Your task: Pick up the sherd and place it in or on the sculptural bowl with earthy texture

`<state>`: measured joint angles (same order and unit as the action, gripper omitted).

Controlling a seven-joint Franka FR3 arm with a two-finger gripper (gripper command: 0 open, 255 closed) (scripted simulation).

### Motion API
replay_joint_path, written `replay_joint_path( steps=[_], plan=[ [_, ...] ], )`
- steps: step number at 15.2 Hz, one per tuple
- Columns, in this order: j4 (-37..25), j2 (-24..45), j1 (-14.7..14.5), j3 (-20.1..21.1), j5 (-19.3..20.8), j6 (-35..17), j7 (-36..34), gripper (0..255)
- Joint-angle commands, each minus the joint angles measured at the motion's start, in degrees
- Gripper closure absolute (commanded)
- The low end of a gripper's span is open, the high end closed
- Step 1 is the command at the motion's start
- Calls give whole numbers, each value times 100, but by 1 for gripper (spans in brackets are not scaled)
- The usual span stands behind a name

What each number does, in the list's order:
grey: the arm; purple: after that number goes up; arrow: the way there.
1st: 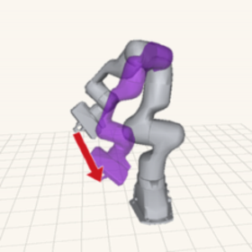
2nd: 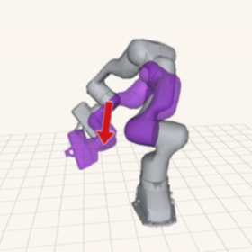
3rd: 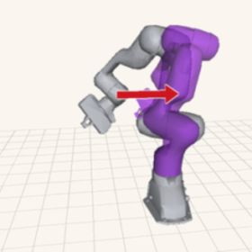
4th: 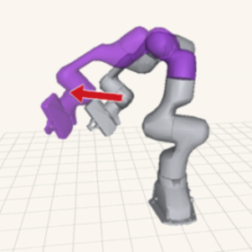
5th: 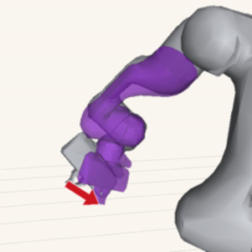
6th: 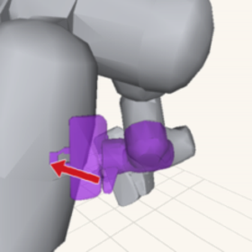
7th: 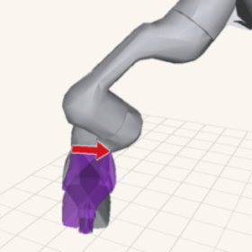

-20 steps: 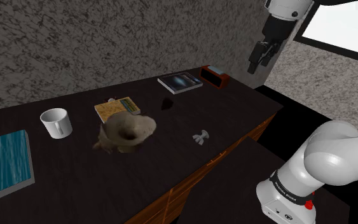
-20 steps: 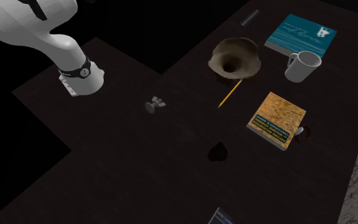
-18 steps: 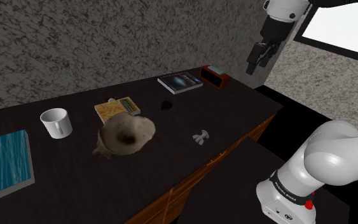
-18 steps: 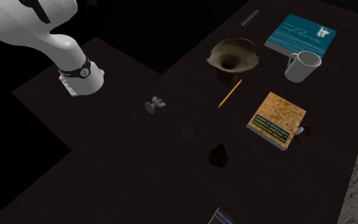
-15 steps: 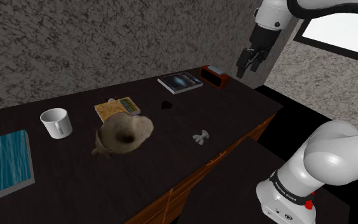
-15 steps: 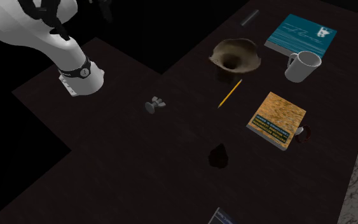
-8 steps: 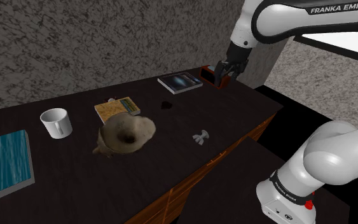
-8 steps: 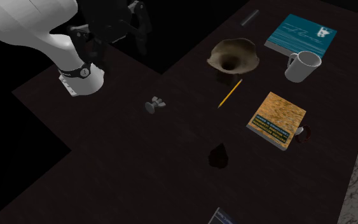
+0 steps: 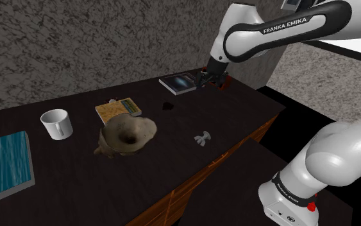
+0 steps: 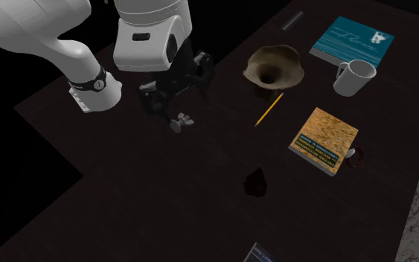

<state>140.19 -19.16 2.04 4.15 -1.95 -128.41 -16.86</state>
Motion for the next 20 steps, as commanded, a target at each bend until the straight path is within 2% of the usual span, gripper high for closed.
replay_joint_path(
  steps=[1, 11, 18, 20],
  plan=[
    [-113, 440, 12, 23, -65, -401, -148, 0],
    [-1205, 2660, 22, 53, -380, -1863, -727, 0],
    [-2378, 4153, 18, 40, -633, -2423, -1013, 0],
    [-2428, 4297, 8, 42, -631, -2519, -1013, 0]
  ],
)
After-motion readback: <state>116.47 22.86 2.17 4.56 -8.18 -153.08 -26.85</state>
